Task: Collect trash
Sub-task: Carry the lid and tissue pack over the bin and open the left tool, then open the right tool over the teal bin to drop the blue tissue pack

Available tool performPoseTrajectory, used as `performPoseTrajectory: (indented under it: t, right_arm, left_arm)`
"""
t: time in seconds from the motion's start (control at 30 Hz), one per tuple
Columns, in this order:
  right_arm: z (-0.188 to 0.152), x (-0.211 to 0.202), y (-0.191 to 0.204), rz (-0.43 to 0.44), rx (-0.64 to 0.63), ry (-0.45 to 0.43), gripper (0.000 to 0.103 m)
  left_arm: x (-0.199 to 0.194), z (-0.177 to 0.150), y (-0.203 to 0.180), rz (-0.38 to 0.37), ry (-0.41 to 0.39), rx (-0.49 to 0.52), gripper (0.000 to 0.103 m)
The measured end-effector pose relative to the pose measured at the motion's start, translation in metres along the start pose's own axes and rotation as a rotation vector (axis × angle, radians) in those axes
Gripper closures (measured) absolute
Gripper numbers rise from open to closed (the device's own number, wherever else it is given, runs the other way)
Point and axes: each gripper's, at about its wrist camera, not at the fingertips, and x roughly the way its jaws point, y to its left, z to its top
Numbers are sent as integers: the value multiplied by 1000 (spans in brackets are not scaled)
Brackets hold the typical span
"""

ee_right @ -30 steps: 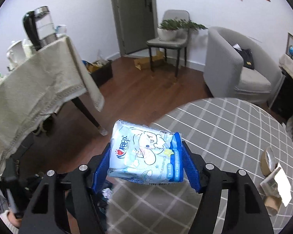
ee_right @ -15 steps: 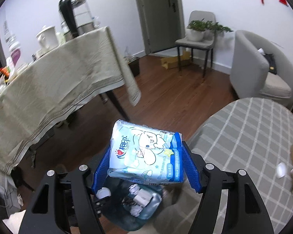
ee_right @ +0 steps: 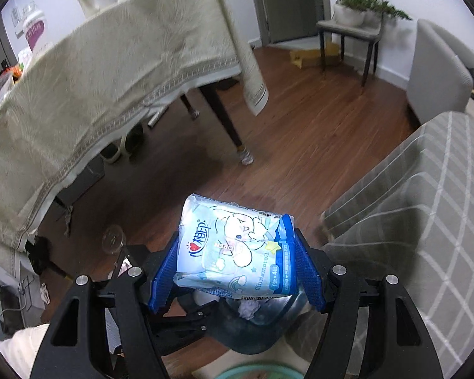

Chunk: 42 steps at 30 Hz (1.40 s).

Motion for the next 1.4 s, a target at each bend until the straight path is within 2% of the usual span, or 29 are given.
performPoseTrajectory:
  t: [0.13,0.33,0.5,0.67,0.87,1.03,1.13,1.23,1.4]
  right_arm:
    - [-10,23,-1,12,16,55,34]
    - [-26,50,-5,1,22,119,34]
    - [-37,68,-7,-11,12,157,34]
    - [-44,79,-7,-20,-6,181,34]
    - [-59,91,-6,-26,-47,225,34]
    - [-73,98,-9,-28,-69,255,34]
    - [-80,103,-11,-25,-77,272,34]
    - [-87,106,-10,-12,-88,292,34]
    - [-93,107,-7,-5,-109,313,27]
  left_arm:
    - [-6,-1,7,3,-11,-24,45]
    - [-30,-4,23,18,-66,-74,40]
    - [-60,-5,33,28,-139,-112,36]
    - [-95,-1,36,57,-244,-131,32]
    - [-129,10,32,50,-352,-132,34]
    - [-150,18,23,30,-423,-127,46]
    - [-161,21,18,12,-463,-126,48]
    - [-172,26,10,-4,-498,-128,48]
    - [-190,31,-2,-32,-549,-118,47]
